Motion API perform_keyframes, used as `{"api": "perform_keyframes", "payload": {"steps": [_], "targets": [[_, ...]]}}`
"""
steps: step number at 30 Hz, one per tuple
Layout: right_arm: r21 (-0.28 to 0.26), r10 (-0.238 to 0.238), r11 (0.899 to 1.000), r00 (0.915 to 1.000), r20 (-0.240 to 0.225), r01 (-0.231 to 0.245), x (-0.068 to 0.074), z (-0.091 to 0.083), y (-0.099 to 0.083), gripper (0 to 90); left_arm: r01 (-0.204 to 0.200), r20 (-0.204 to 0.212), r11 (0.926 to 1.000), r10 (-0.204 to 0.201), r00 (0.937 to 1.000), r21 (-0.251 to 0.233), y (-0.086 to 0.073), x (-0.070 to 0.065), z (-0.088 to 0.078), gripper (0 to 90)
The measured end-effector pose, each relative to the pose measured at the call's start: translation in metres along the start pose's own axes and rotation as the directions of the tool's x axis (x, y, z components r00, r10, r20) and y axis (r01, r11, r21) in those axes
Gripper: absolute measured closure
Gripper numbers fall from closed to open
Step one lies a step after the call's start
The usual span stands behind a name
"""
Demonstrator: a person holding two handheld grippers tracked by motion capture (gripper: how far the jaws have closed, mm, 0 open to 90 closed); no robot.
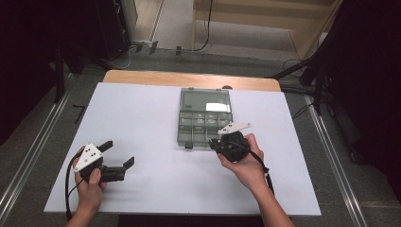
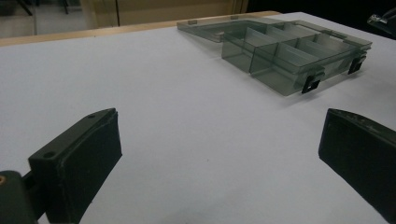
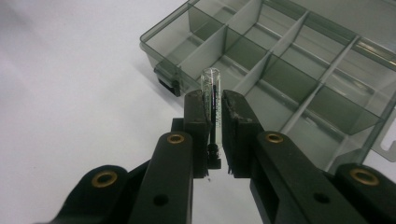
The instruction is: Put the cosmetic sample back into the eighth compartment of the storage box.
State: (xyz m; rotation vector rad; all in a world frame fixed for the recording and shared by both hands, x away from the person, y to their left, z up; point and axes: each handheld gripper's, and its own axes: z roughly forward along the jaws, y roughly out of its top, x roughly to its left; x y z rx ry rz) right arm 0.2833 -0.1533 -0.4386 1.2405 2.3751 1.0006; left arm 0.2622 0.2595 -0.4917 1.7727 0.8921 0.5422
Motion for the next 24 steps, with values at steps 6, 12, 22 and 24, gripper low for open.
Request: {"api": "perform_keyframes", "payload": {"steps": [6, 12, 22, 24], "targets": [[-0.01, 0.009, 1.0, 0.9997, 0.022, -0.009, -0.006, -0.002, -0.001, 82.5, 0.001, 0.0, 1.0, -0.001, 1.0, 0.0, 0.0, 0.0, 0.0, 0.0], [-0.019, 0.027, 0.999, 0.9988, 0.041, -0.026, -0.012, -0.003, -0.002, 82.5, 0.0, -0.001, 1.0, 0.0, 1.0, -0.001, 0.0, 0.0, 0.0, 0.0], [-0.043, 0.058, 0.998, 0.9955, 0.074, -0.055, -0.024, -0.005, -0.004, 82.5, 0.002, 0.002, 1.0, -0.002, 1.0, -0.002, 0.0, 0.0, 0.0, 0.0], [-0.048, 0.066, 0.997, 0.9945, 0.082, -0.062, -0.027, -0.005, -0.005, 82.5, 0.001, 0.001, 1.0, -0.001, 1.0, 0.0, 0.0, 0.0, 0.0, 0.0]]}}
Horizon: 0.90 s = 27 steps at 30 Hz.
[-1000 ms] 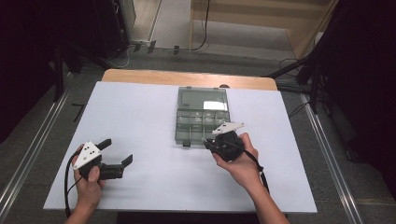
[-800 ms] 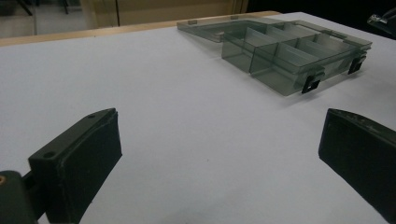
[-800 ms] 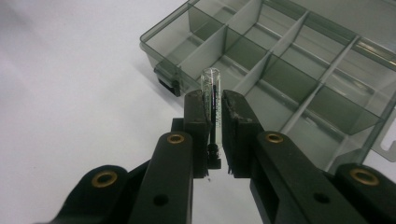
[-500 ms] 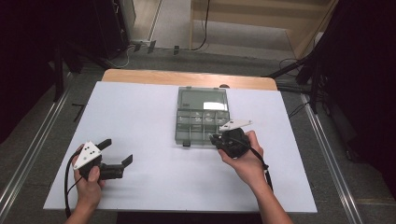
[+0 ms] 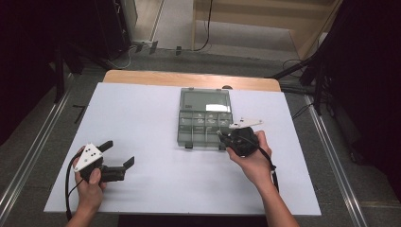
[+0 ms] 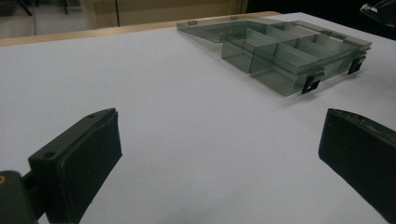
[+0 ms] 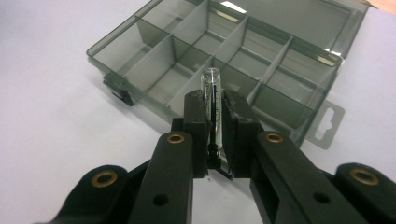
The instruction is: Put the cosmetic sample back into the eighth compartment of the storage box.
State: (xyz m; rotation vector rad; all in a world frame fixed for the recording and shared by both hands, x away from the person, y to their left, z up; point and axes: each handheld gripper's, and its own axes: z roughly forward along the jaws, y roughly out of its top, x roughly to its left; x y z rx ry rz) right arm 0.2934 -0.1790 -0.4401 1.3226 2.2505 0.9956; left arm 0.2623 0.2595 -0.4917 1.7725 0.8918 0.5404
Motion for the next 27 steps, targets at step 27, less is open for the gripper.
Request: {"api": "perform_keyframes", "payload": {"steps": [27], "targets": [[-0.015, 0.042, 0.999, 0.9974, 0.058, -0.041, -0.027, 0.017, -0.012, 82.4, -0.001, -0.001, 1.0, 0.001, 1.0, 0.0, 0.0, 0.0, 0.0, 0.0]]}}
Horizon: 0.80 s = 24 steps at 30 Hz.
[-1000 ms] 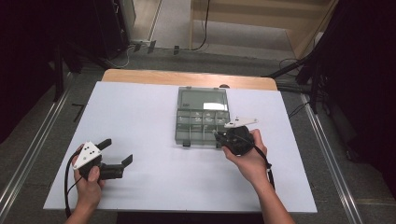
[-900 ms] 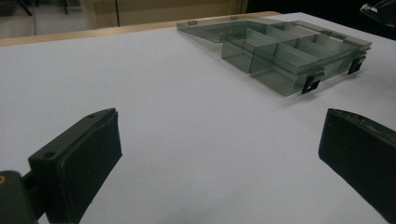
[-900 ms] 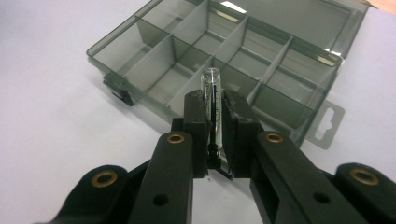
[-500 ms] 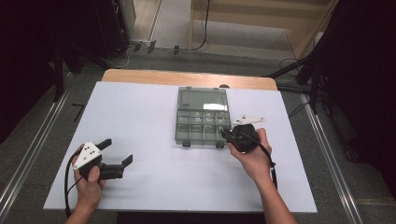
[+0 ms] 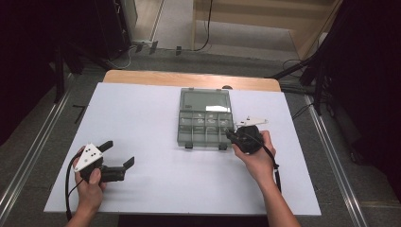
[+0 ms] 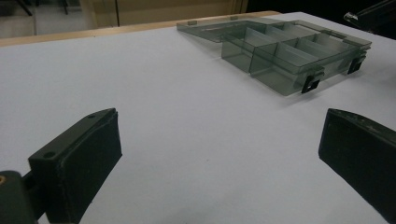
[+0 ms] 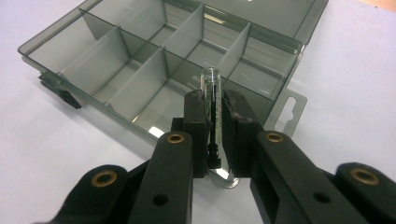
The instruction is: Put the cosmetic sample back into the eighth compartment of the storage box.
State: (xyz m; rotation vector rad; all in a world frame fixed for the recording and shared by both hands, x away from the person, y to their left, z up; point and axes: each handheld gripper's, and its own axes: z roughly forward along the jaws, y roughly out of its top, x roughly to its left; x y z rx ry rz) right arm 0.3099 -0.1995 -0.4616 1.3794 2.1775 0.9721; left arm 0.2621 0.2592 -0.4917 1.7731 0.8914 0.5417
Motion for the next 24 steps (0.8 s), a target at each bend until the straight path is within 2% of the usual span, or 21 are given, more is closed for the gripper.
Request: {"api": "perform_keyframes", "payload": {"steps": [14, 24], "targets": [[0.022, 0.007, 1.0, 0.9999, 0.007, -0.007, -0.005, 0.014, -0.006, 82.3, -0.002, -0.002, 1.0, 0.002, 1.0, 0.001, 0.0, 0.0, 0.0, 0.0], [0.037, 0.012, 0.999, 0.9999, -0.004, -0.012, -0.006, 0.02, -0.008, 81.8, -0.004, -0.003, 1.0, 0.004, 1.0, 0.002, 0.0, -0.001, 0.0, 0.0]]}}
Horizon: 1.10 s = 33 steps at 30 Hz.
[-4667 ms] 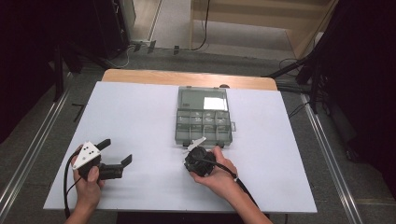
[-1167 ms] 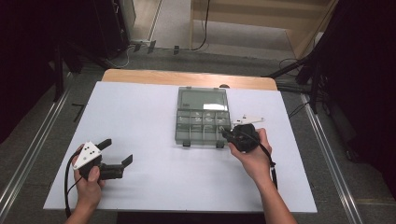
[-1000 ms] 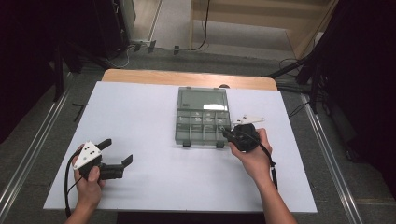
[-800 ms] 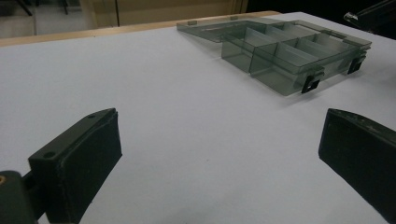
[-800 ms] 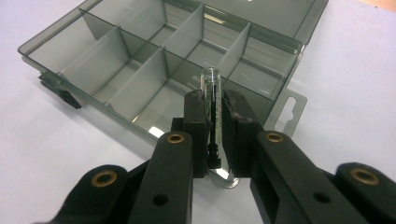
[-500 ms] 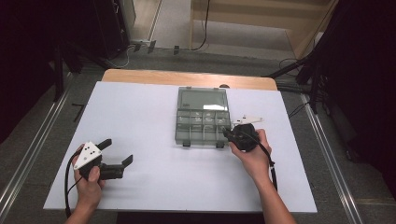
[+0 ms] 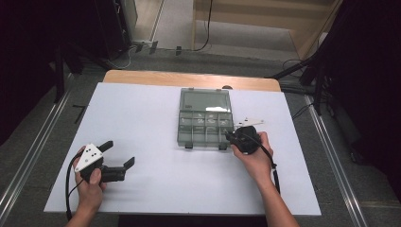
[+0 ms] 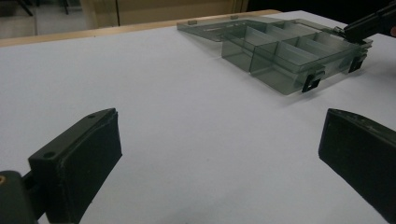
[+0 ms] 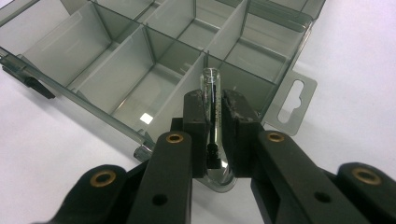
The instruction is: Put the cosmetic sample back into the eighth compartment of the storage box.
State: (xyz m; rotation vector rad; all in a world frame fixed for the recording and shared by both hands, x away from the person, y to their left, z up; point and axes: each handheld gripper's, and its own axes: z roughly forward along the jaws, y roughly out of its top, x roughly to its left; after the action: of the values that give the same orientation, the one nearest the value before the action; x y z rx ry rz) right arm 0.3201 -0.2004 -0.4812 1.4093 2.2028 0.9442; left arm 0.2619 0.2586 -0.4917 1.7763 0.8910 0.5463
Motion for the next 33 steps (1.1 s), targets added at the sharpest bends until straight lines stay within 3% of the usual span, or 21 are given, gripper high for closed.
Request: {"api": "perform_keyframes", "payload": {"steps": [2, 7, 12, 14, 16, 25, 33], "targets": [[-0.003, 0.004, 1.0, 1.0, -0.006, -0.004, 0.0, 0.0, 0.0, 81.5, 0.0, -0.001, 1.0, 0.0, 1.0, 0.0, 0.0, 0.0, 0.0, 0.0], [-0.033, 0.014, 0.999, 0.9996, -0.026, -0.015, -0.002, -0.002, 0.0, 70.8, -0.014, -0.005, 0.9999, 0.014, 0.9999, 0.003, 0.0, -0.002, 0.001, 0.0], [-0.101, -0.001, 0.995, 0.9999, -0.013, 0.0, -0.003, -0.007, 0.001, 52.7, -0.03, -0.007, 0.9995, 0.03, 0.9995, 0.006, 0.001, -0.004, 0.001, 0.0], [-0.109, 0.017, 0.994, 0.9982, -0.058, -0.023, -0.004, -0.011, 0.002, 48.2, -0.032, -0.01, 0.9995, 0.032, 0.9994, 0.008, 0.002, -0.005, 0.002, 0.0], [-0.119, 0.017, 0.993, 0.9979, -0.062, -0.024, -0.004, -0.015, 0.002, 43.5, -0.039, -0.017, 0.9992, 0.039, 0.9991, 0.006, 0.002, -0.006, 0.002, 0.0], [-0.151, 0.001, 0.988, 0.9964, -0.085, -0.014, -0.002, -0.028, 0.003, 2.4, -0.055, 0.001, 0.9984, 0.055, 0.9985, 0.008, 0.009, -0.012, 0.009, 0.0], [-0.167, 0.01, 0.986, 0.9952, -0.097, -0.026, -0.007, -0.034, 0.001, 0.0, -0.07, 0.04, 0.9975, 0.07, 0.9968, 0.005, 0.021, -0.025, 0.023, 0.0]]}}
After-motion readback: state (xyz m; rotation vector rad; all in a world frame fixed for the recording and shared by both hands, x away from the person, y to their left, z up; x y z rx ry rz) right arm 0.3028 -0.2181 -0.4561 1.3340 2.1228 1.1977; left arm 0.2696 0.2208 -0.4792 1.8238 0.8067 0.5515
